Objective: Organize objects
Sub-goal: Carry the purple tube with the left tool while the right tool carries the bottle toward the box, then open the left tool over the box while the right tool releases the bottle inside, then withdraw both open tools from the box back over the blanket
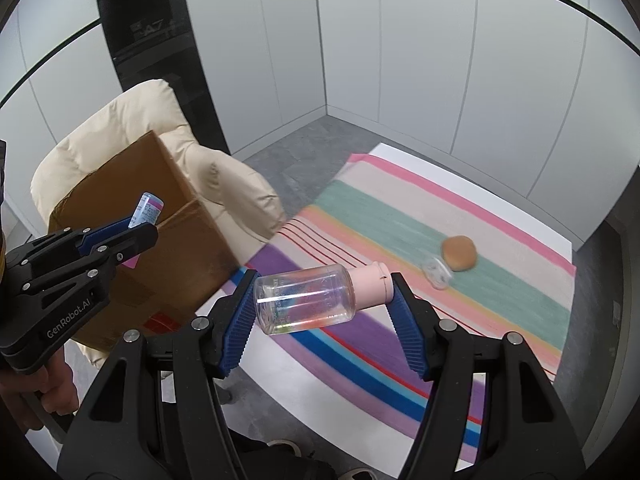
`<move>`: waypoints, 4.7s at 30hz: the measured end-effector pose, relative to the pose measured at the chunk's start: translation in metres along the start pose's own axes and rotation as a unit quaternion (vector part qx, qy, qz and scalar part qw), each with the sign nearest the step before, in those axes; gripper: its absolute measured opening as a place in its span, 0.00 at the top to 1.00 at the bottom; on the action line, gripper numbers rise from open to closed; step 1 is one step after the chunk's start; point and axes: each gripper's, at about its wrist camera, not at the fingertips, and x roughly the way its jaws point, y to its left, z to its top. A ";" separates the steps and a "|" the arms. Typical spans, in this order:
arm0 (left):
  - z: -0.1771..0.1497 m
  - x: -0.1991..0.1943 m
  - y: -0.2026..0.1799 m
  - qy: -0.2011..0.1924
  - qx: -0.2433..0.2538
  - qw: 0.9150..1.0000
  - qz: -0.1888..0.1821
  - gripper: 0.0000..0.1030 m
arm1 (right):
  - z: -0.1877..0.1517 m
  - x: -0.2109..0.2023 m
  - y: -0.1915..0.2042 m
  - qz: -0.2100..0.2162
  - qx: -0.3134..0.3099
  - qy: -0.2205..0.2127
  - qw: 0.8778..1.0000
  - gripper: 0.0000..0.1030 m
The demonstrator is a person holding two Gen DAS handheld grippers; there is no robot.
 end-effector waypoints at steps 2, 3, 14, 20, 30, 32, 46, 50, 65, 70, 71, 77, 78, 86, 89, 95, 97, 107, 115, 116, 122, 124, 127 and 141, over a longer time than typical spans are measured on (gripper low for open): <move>-0.001 -0.002 0.010 0.000 -0.007 1.000 0.006 0.81 | 0.002 0.003 0.010 0.005 -0.009 0.001 1.000 0.36; -0.002 -0.003 0.014 -0.001 -0.009 1.000 0.008 0.81 | 0.003 0.004 0.014 0.006 -0.012 0.001 1.000 0.36; -0.012 -0.018 0.056 -0.002 -0.037 0.999 0.036 0.81 | 0.012 0.014 0.063 0.029 -0.046 0.002 0.999 0.36; -0.019 -0.023 0.077 0.001 -0.053 0.997 0.050 0.81 | 0.016 0.018 0.086 0.041 -0.059 0.000 0.997 0.36; -0.031 -0.034 0.109 0.001 -0.071 0.995 0.071 0.81 | 0.021 0.027 0.126 0.062 -0.084 0.004 0.995 0.36; -0.034 -0.036 0.115 0.002 -0.075 0.994 0.074 0.81 | 0.022 0.029 0.133 0.066 -0.088 0.005 0.994 0.36; -0.051 -0.071 0.146 -0.032 -0.073 0.983 0.167 0.00 | 0.028 0.041 0.179 0.088 -0.115 0.008 0.989 0.36; -0.057 -0.082 0.167 -0.031 -0.097 0.979 0.177 0.00 | 0.031 0.045 0.193 0.095 -0.120 0.008 0.988 0.36; -0.086 -0.112 0.222 -0.024 -0.154 0.966 0.205 0.00 | 0.029 0.059 0.260 0.130 -0.157 0.020 0.979 0.36; -0.092 -0.119 0.230 -0.023 -0.160 0.964 0.210 0.00 | 0.030 0.063 0.277 0.136 -0.163 0.024 0.977 0.36; -0.093 -0.119 0.232 -0.022 -0.162 0.964 0.212 0.00 | 0.030 0.064 0.279 0.136 -0.164 0.024 0.977 0.36; -0.094 -0.117 0.239 -0.017 -0.175 0.962 0.210 0.00 | 0.030 0.062 0.285 0.130 -0.170 0.020 0.977 0.18; -0.093 -0.117 0.239 -0.017 -0.176 0.962 0.209 0.00 | 0.031 0.061 0.285 0.128 -0.169 0.017 0.977 0.16; -0.086 -0.108 0.229 -0.019 -0.166 0.965 0.204 0.00 | 0.034 0.060 0.270 0.115 -0.159 0.009 0.980 0.06; -0.083 -0.103 0.224 -0.018 -0.164 0.966 0.199 0.00 | 0.034 0.058 0.257 0.110 -0.148 0.006 0.983 0.01; -0.074 -0.095 0.211 -0.021 -0.155 0.969 0.190 0.00 | 0.036 0.055 0.238 0.100 -0.141 -0.002 0.985 0.00; -0.071 -0.092 0.207 -0.020 -0.152 0.970 0.188 0.00 | 0.036 0.053 0.233 0.099 -0.138 -0.004 0.986 0.00; -0.058 -0.075 0.184 -0.018 -0.132 0.976 0.171 0.00 | 0.040 0.043 0.196 0.092 -0.109 -0.020 0.990 0.00; -0.048 -0.064 0.164 -0.017 -0.116 0.981 0.157 0.00 | 0.040 0.040 0.174 0.079 -0.097 -0.021 0.992 0.00; -0.047 -0.062 0.162 -0.016 -0.115 0.981 0.156 0.00 | 0.040 0.040 0.171 0.078 -0.096 -0.020 0.992 0.00; -0.041 -0.054 0.147 -0.015 -0.106 0.984 0.145 0.00 | 0.038 0.037 0.156 0.068 -0.092 -0.021 0.993 0.00; -0.039 -0.052 0.141 -0.014 -0.103 0.985 0.141 0.00 | 0.038 0.036 0.151 0.064 -0.090 -0.021 0.994 0.00; -0.036 -0.047 0.133 -0.014 -0.098 0.986 0.135 0.00 | 0.037 0.035 0.141 0.059 -0.086 -0.022 0.994 0.00; -0.021 -0.027 0.089 -0.012 -0.068 0.992 0.105 0.00 | 0.032 0.027 0.091 0.030 -0.058 -0.021 0.998 0.00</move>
